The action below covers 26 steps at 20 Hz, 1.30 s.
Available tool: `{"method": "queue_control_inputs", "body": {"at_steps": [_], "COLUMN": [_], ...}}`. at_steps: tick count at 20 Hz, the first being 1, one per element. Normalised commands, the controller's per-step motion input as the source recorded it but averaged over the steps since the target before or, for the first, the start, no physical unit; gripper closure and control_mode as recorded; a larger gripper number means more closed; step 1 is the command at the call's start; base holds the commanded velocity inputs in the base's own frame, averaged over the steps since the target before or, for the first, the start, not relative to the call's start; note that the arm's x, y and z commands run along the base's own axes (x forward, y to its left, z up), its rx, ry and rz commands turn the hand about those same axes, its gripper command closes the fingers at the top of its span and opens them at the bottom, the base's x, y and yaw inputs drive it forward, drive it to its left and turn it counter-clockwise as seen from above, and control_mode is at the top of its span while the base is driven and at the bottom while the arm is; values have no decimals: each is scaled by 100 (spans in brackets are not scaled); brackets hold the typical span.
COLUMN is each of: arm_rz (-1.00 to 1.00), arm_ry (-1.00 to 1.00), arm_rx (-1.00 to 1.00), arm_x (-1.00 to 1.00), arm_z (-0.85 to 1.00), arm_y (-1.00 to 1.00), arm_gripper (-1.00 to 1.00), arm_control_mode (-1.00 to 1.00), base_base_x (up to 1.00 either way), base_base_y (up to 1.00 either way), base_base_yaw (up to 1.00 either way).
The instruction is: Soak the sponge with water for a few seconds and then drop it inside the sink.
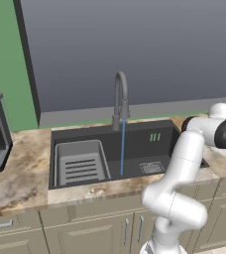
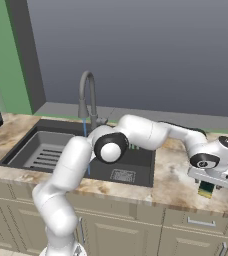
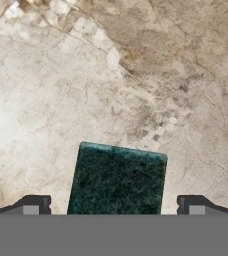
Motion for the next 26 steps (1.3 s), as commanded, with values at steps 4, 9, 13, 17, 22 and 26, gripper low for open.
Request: {"method": "queue_control_inputs", "body": {"at_steps": [4, 9, 13, 17, 22, 26], "arm_rz": [0, 0, 0, 0, 0, 0], "arm_ry": [0, 0, 0, 0, 0, 0], "arm_rx": [0, 0, 0, 0, 0, 0], "arm_x": [0, 0, 0, 0, 0, 0], "arm_z": [1, 0, -10, -18, -19, -1], "arm_y": [-2, 0, 0, 0, 0, 0], "arm_gripper": [-100, -100, -100, -100, -100, -100], "arm_control_mode": [-100, -100, -100, -100, -100, -100], "base_base_x": [0, 0, 0, 0, 0, 0], "base_base_y": [0, 0, 0, 0, 0, 0], "base_base_yaw": [0, 0, 0, 0, 0, 0]}}
